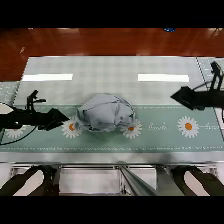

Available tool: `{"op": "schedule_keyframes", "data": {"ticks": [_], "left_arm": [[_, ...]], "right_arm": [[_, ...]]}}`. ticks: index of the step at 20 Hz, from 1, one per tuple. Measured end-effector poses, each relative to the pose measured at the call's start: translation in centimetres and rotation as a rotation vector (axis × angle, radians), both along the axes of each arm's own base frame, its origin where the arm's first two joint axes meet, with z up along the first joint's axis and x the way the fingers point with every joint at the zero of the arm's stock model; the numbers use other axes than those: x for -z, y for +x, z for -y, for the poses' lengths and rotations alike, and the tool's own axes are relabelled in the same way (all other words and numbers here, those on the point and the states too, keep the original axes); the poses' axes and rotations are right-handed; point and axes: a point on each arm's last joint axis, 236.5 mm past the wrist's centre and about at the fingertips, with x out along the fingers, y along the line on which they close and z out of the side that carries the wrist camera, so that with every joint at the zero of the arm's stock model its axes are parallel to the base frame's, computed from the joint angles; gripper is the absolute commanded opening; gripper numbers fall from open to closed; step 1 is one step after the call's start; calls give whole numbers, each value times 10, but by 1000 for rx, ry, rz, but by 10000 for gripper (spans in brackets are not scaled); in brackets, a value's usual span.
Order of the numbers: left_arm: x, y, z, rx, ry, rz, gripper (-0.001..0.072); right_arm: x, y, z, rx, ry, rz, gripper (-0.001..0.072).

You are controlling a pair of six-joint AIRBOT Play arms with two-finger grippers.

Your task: Fold the shirts.

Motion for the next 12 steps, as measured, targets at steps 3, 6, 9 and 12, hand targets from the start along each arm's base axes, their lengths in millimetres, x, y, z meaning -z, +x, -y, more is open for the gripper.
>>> {"op": "schedule_keyframes", "data": {"ticks": [3,6,9,12], "left_arm": [[19,0,11,-18,-70,-65,508],[30,4,28,-15,-116,-84,508],[41,2,49,23,-138,-112,425],[46,6,59,72,-125,-93,14]], "right_arm": [[20,-22,5,40,44,-31,405],[27,-31,4,51,73,-40,405],[29,-34,3,55,84,-41,405],[35,-37,2,45,87,-60,405]]}}
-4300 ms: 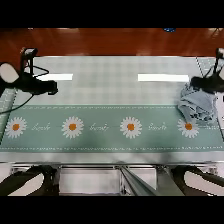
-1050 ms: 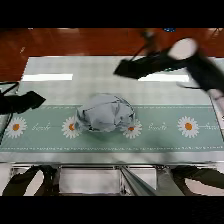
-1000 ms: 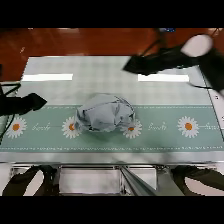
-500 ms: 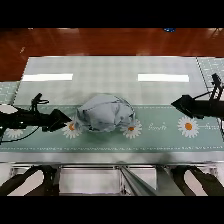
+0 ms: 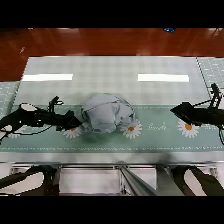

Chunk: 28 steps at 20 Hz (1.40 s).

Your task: Fold the shirts.

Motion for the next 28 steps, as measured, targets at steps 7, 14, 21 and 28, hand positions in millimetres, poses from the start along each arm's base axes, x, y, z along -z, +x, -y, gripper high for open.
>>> {"op": "schedule_keyframes", "data": {"ticks": [7,14,21,28], "left_arm": [[-13,8,12,96,-30,67,14],[-16,8,14,114,-38,78,15],[-14,11,12,105,-29,87,15],[-14,12,12,104,-27,90,14]], "right_arm": [[54,-26,-71,-215,85,-179,405],[77,-16,-161,-338,271,-224,405],[93,-9,-191,-383,303,-270,305],[95,-25,-190,-454,318,-327,306]]}}
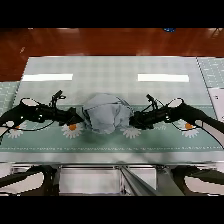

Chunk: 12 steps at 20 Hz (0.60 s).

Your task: Fold the shirts.

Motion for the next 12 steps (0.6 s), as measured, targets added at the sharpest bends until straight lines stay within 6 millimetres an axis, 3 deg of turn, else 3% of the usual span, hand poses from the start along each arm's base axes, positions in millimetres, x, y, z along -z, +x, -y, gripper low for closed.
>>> {"op": "schedule_keyframes", "data": {"ticks": [5,9,11,12], "left_arm": [[0,0,0,0,0,0,14],[0,0,0,0,-1,-1,14],[0,0,0,0,0,-1,14],[0,0,0,0,-1,-1,14]], "right_arm": [[-5,4,16,9,4,3,306],[-4,-3,10,-29,-7,9,305],[-3,-8,5,-55,-14,13,221],[-2,-10,2,-61,-20,14,68]]}}
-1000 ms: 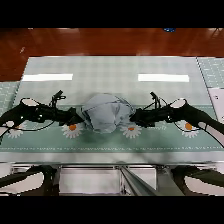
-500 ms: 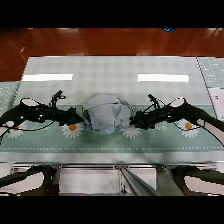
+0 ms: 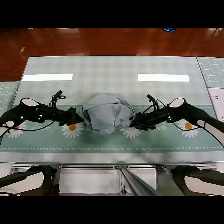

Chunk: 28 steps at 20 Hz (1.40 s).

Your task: Fold the shirts.

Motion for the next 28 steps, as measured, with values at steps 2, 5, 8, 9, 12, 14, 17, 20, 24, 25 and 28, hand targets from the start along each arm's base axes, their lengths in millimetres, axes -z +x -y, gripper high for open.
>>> {"op": "schedule_keyframes", "data": {"ticks": [2,5,8,9,12,14,17,20,24,25,28], "left_arm": [[-1,2,1,-8,-6,2,14],[-17,14,4,-27,-38,61,14],[-71,50,-5,-70,-84,216,14],[-102,66,-13,-91,-102,295,14],[-213,103,-50,-169,-88,569,14],[-296,108,-72,-206,-51,761,14],[-417,89,-86,-238,21,1057,14],[-505,45,-79,-228,95,1296,14],[-564,-20,-60,-212,223,1508,14],[-572,-36,-56,-211,261,1545,14],[-587,-79,-45,-221,356,1638,14]], "right_arm": [[1,-2,-5,-10,-6,7,26],[-11,8,-10,-25,10,62,25],[-61,49,8,-14,1,222,25],[-89,68,20,7,-11,297,25],[-209,121,76,103,-91,595,25],[-308,133,111,174,-149,826,25],[-447,105,132,229,-213,1159,25],[-541,51,131,245,-257,1409,25],[-598,-25,128,264,-336,1614,26],[-604,-41,130,271,-367,1645,26],[-611,-79,131,280,-432,1697,26]]}}
